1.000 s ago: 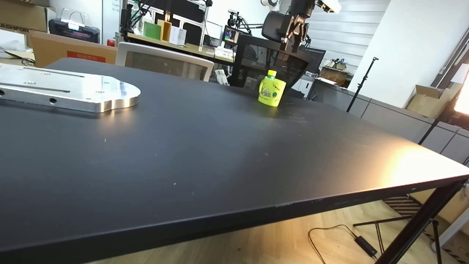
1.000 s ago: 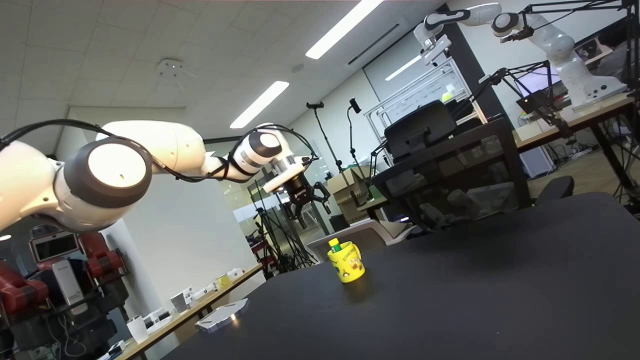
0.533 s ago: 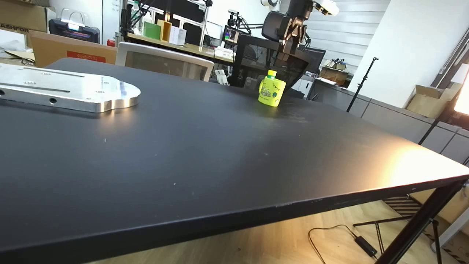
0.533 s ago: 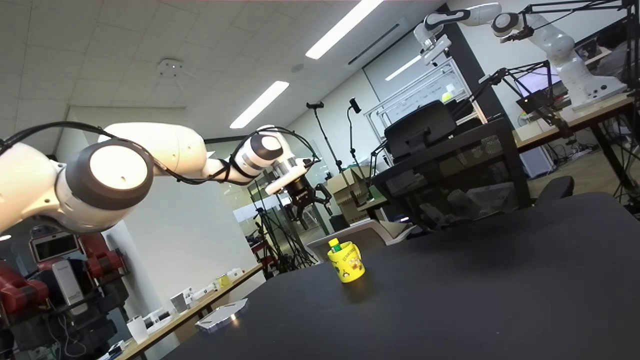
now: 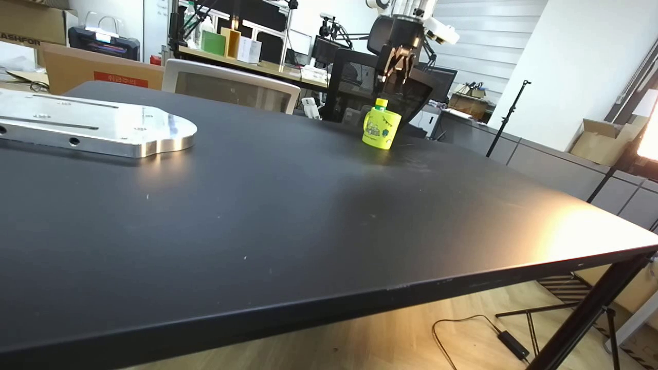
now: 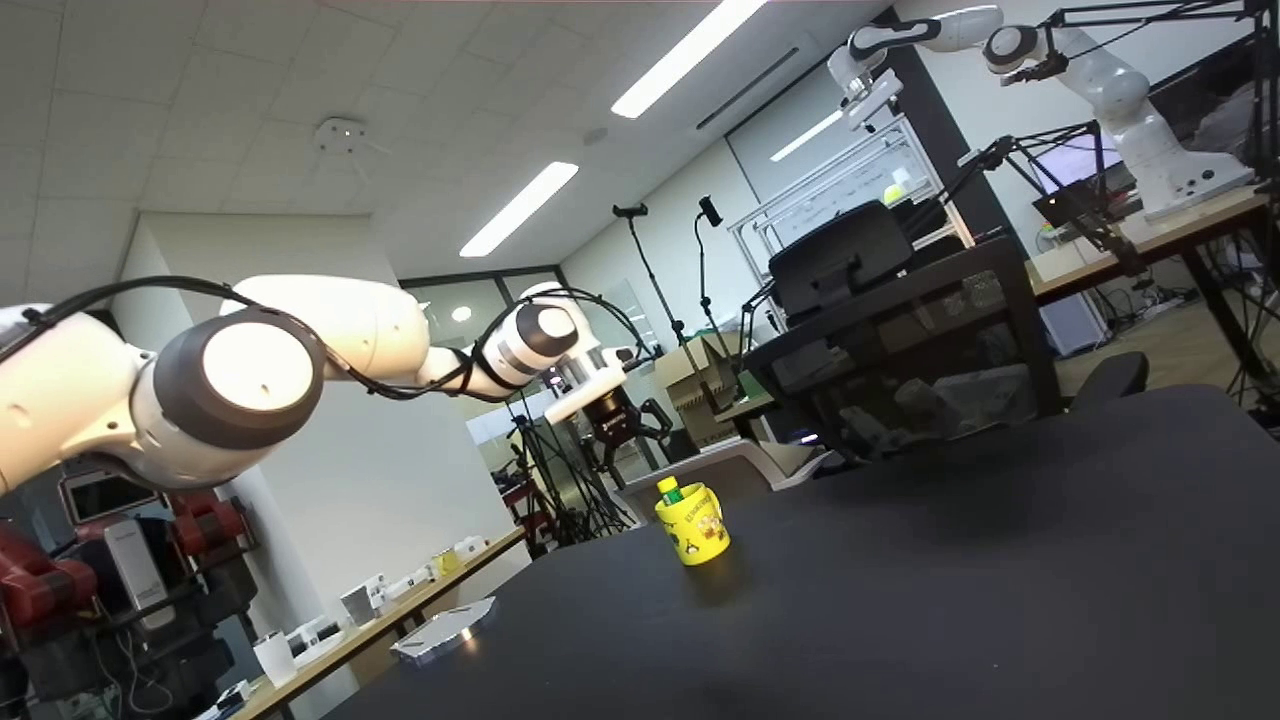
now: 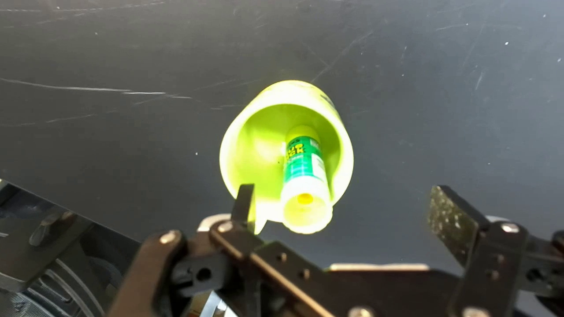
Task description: Take the bottle out of the mug and put it on the table
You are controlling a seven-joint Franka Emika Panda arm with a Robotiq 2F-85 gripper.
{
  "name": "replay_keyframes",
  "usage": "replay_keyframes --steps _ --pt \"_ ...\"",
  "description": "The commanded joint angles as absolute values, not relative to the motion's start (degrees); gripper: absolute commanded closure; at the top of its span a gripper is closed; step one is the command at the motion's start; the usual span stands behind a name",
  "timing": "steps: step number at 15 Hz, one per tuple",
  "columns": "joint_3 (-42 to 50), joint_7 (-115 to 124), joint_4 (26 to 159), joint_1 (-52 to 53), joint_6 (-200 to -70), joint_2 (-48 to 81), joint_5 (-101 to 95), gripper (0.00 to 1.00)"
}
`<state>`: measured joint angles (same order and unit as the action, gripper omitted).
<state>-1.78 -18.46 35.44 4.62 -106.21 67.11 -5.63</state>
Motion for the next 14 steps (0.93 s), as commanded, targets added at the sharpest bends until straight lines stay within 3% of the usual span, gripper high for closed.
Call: replay_keyframes --steps 1,7,8,9,14 --pt "-2.1 -19.0 33.9 4.7 -106.8 68.9 -5.4 0.0" --pt "-2.0 -18.9 33.6 4.2 -109.3 70.1 -5.4 0.0" --pt "-2.0 -18.5 33.6 4.1 -110.8 70.3 -5.4 0.08" --pt "-2.0 -18.4 33.6 4.1 -112.1 70.4 -5.4 0.26" --pt "-1.8 -18.4 34.3 4.2 -116.7 70.4 -5.6 0.61"
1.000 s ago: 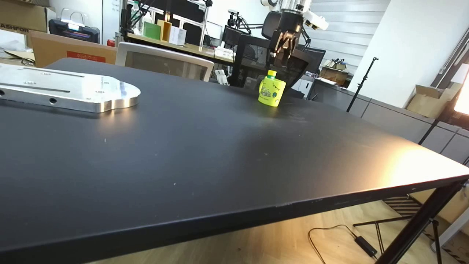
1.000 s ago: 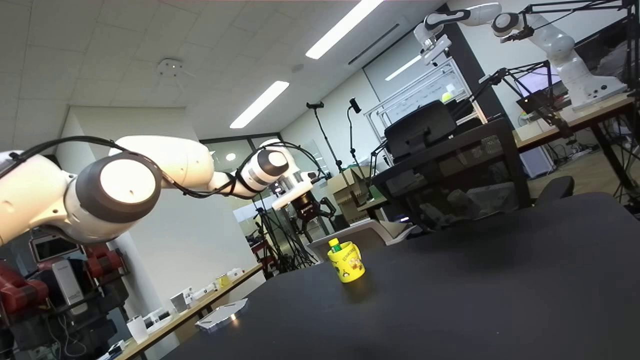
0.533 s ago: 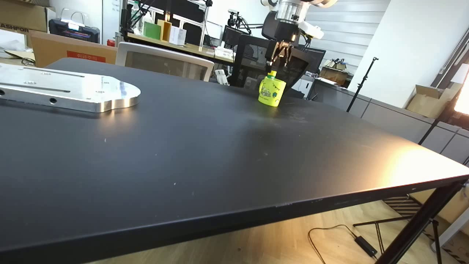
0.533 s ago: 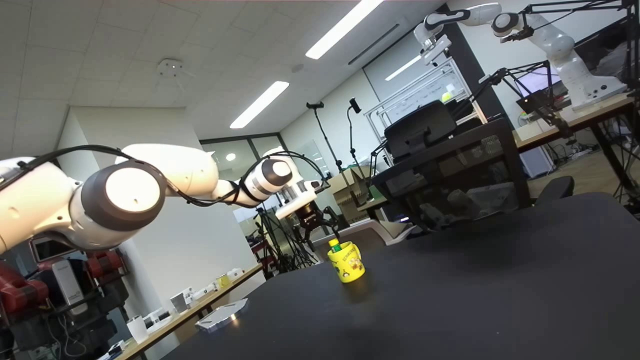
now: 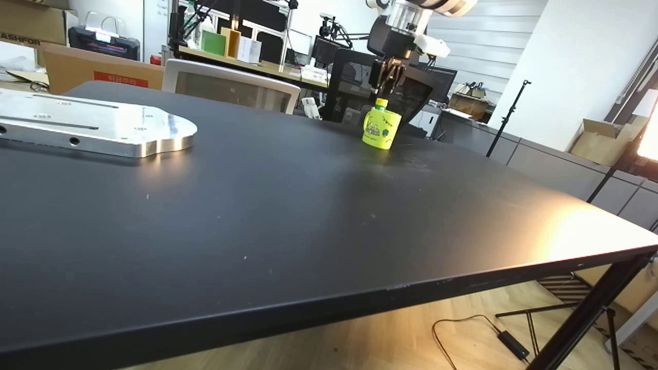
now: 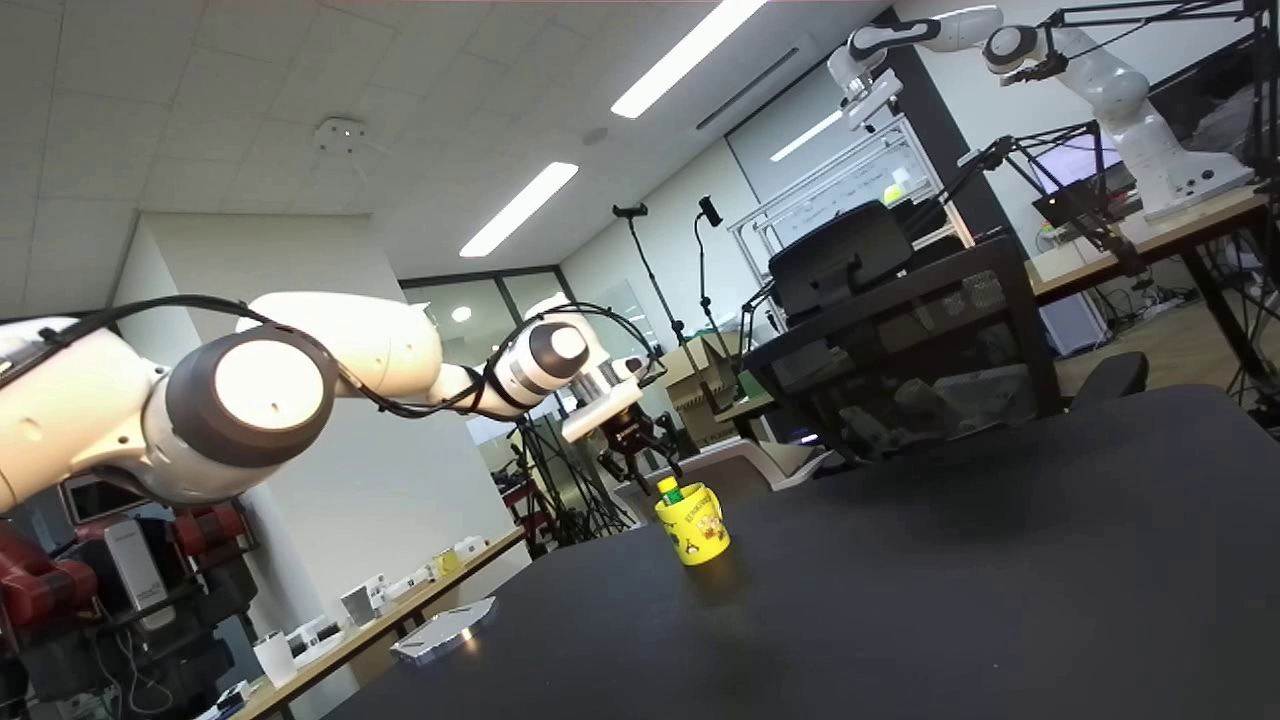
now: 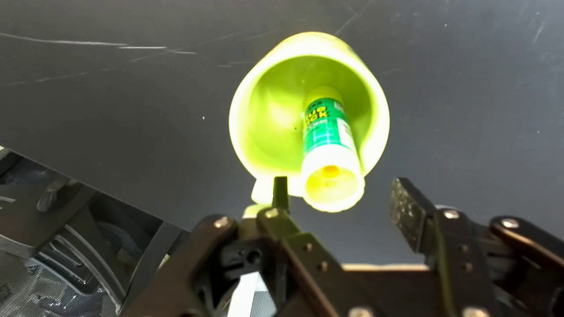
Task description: Take the bottle out of the mug and put it on the table
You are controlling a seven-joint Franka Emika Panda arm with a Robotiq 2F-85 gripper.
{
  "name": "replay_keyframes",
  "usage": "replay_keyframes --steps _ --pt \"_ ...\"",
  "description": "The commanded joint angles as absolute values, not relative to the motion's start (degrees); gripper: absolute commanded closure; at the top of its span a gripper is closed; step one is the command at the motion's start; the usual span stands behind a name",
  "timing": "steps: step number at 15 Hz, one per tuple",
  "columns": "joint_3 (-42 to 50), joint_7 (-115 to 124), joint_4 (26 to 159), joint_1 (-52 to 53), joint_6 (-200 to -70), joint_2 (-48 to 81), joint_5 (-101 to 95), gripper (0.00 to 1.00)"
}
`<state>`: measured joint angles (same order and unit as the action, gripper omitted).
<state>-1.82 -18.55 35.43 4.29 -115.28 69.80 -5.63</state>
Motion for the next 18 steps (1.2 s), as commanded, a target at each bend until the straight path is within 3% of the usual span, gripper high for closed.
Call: replay_keyframes --steps 1,5,8,9,11,18 --pt "-1.9 -18.4 34.4 4.2 -116.8 70.3 -5.5 0.69" --pt "-0.5 -17.5 34.8 4.6 -112.5 69.6 -6.6 0.95" --pt "0.5 -17.4 34.6 4.8 -109.8 69.4 -6.9 1.0" --pt "0.8 -17.2 34.6 4.8 -109.1 69.4 -6.8 0.74" --pt "1.2 -17.5 34.6 4.9 -107.6 69.4 -6.7 0.72" --pt "2.2 -17.5 34.4 5.2 -103.3 69.0 -6.5 0.24"
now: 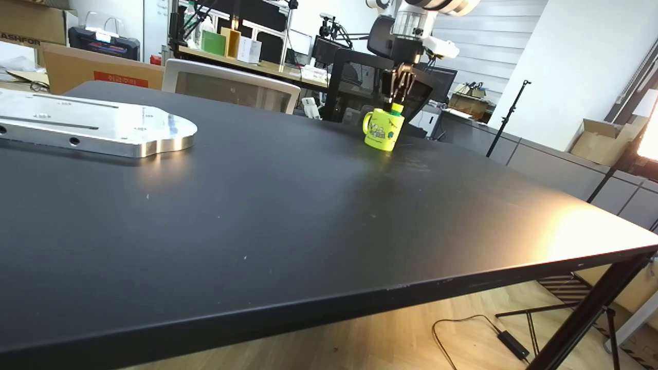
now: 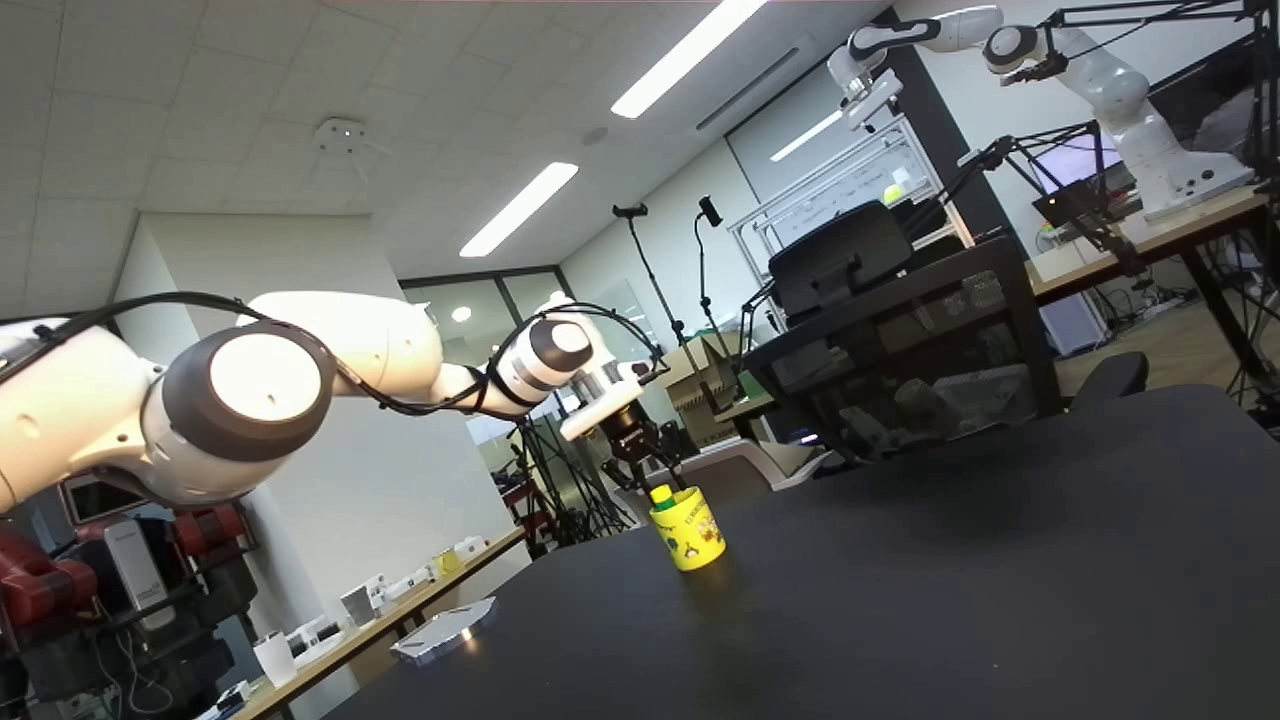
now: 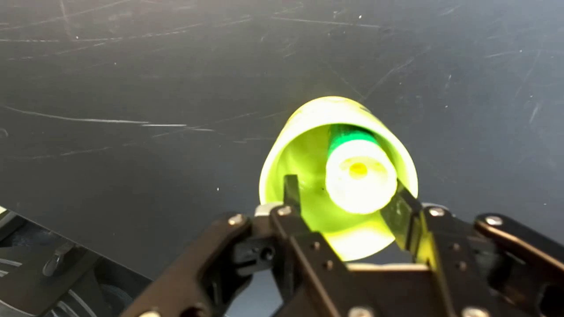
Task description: Take the bottle out of the mug and put it on the table
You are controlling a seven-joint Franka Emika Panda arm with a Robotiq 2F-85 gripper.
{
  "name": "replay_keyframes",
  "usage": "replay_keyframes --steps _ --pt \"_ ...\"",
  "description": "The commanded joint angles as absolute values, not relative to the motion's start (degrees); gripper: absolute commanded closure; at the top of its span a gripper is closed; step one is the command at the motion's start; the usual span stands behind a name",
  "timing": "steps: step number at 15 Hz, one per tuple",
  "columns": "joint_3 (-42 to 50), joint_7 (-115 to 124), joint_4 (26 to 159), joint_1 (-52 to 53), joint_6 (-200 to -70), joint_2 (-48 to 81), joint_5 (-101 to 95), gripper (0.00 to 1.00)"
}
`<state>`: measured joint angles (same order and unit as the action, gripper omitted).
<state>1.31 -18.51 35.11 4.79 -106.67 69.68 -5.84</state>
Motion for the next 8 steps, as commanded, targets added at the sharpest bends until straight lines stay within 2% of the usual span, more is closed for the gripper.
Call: replay_keyframes --steps 1,2,3,5,8 --pt "2.2 -17.5 34.4 5.2 -102.5 69.0 -6.5 0.18" --pt "2.3 -17.2 34.3 5.2 -102.3 69.1 -6.5 0.11" --pt "2.2 -17.3 34.2 5.0 -102.5 69.2 -6.2 0.54" --pt "1.7 -17.4 34.2 4.5 -102.9 69.2 -5.4 0.51" --pt "1.7 -17.3 34.3 4.4 -102.5 69.1 -5.3 0.73"
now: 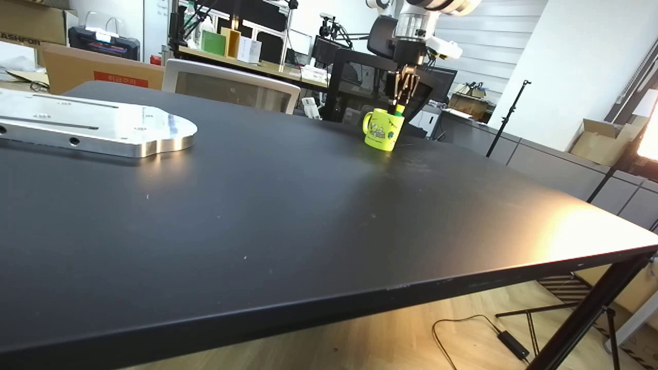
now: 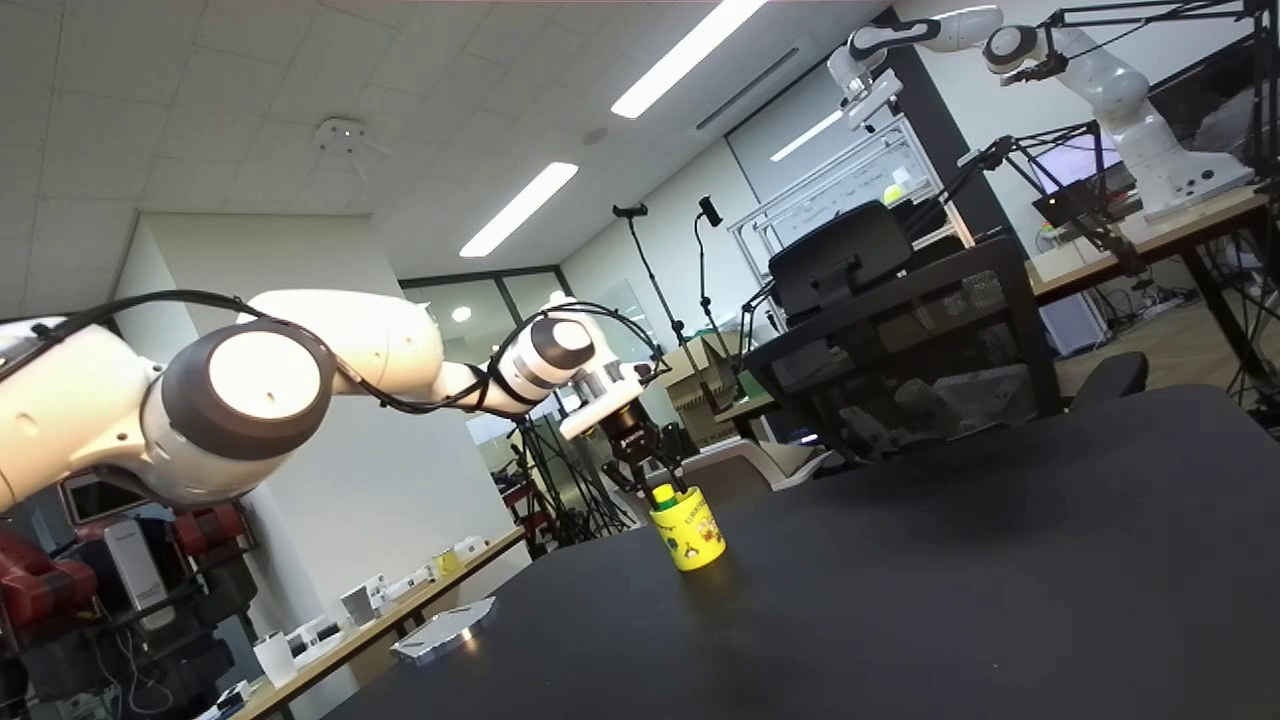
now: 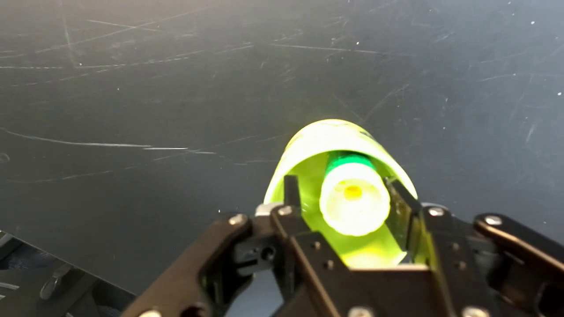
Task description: Take the bottle out of the mug and put it on the table
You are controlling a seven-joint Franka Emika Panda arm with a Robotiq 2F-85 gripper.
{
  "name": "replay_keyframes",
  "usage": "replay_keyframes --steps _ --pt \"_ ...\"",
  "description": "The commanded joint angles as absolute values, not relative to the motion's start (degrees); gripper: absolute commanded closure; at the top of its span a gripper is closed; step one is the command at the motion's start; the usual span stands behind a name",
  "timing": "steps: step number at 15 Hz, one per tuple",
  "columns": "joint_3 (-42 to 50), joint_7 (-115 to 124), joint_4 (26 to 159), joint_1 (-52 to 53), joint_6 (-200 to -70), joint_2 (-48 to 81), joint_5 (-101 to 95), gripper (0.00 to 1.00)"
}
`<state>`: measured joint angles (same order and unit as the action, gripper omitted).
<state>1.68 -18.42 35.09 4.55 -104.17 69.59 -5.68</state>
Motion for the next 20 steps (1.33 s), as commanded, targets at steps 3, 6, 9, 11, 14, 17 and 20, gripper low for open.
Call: replay_keyframes --steps 3,6,9,11,14,17,20 --pt "1.6 -17.3 34.5 4.3 -101.8 68.7 -5.2 0.91" --pt "1.5 -17.3 34.9 4.2 -101.3 67.1 -5.0 0.91" --pt "1.6 -17.1 35.8 4.5 -101.1 64.1 -5.1 0.91" --pt "1.7 -17.2 36.5 4.7 -100.5 61.7 -5.4 0.91" --pt "2.0 -17.4 37.7 5.3 -99.2 57.6 -6.0 0.91" --pt "2.3 -17.2 39.2 5.8 -97.9 53.6 -6.5 0.91" --pt "2.1 -16.7 42.6 6.1 -98.3 50.1 -6.1 0.91"
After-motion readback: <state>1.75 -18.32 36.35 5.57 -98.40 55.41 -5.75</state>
